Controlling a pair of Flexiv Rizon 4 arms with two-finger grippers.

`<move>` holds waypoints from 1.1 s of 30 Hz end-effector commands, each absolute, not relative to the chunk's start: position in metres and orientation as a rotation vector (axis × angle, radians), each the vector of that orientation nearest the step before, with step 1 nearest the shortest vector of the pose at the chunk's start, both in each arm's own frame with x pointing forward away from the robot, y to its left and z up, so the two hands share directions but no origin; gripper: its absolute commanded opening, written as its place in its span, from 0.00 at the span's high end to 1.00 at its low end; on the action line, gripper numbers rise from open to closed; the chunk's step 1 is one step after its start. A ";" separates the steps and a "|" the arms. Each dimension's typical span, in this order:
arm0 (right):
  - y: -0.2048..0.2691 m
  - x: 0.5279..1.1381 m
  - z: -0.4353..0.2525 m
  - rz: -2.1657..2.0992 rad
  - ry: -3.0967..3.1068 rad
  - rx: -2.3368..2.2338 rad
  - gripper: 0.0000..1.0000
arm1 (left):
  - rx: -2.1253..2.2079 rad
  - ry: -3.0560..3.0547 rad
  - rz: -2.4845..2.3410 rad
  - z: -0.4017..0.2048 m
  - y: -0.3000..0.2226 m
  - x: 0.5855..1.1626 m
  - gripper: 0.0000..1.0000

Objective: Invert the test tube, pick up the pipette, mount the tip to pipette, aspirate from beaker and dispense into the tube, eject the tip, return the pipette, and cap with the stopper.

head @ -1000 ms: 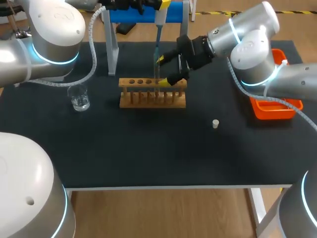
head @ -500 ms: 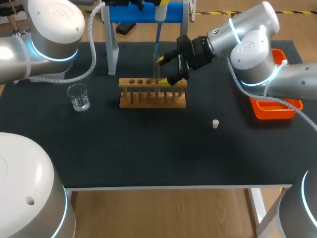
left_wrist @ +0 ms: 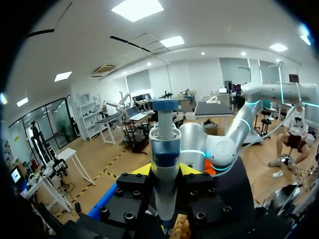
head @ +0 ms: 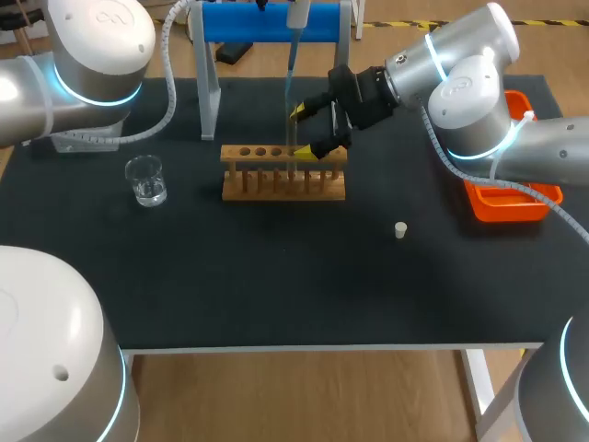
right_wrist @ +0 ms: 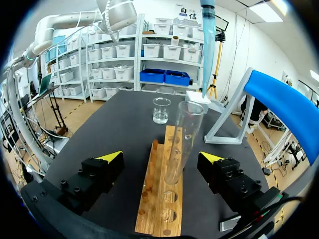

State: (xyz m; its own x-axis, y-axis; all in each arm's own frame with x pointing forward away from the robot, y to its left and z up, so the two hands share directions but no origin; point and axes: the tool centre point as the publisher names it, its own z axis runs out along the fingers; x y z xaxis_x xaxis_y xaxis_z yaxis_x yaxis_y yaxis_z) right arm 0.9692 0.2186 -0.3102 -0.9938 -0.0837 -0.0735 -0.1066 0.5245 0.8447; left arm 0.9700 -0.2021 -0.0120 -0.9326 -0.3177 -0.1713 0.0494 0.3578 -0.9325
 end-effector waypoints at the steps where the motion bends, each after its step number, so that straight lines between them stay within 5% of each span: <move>1: 0.218 0.969 -0.311 1.512 2.721 -0.171 0.00 | -0.232 2.311 -1.589 -0.006 -0.201 0.970 1.00; 14: 0.218 0.969 -0.311 1.512 2.721 -0.171 0.00 | -0.212 2.280 -1.552 0.017 -0.189 0.967 1.00; 33: 0.218 0.969 -0.311 1.512 2.721 -0.171 0.00 | -0.326 2.207 -1.461 -0.003 -0.078 0.908 1.00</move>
